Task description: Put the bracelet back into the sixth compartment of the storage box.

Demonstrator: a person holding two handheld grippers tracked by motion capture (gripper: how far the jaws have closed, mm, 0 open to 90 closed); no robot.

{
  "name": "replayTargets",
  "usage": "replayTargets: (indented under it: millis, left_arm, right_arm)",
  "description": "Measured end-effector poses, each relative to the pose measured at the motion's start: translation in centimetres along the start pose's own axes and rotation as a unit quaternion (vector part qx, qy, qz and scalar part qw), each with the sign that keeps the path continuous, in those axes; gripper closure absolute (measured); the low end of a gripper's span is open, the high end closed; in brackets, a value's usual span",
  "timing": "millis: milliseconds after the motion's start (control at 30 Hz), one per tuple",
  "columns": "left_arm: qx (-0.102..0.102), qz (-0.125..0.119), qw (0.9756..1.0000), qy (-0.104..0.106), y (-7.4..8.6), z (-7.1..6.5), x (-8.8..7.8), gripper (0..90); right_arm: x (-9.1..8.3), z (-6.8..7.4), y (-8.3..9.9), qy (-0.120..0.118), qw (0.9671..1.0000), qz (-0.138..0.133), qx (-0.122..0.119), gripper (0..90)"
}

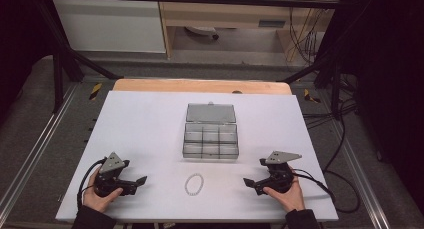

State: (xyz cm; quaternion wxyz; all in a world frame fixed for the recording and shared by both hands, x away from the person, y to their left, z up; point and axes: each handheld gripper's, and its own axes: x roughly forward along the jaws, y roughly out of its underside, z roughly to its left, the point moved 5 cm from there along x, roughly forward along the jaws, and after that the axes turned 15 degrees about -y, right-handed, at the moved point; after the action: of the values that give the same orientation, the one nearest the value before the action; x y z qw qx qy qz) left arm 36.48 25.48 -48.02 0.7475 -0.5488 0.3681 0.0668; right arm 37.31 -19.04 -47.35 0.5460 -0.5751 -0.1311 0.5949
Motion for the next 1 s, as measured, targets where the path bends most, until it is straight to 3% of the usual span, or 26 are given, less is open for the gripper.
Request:
replayTargets:
  millis: [1000]
  left_arm:
    - [-0.005, -0.001, 1.0000, -0.003, 0.1, 0.3, -0.1, 8.3]
  right_arm:
    - [3.7, 3.0, -2.0, -0.006, 0.9996, 0.020, -0.017, 0.9]
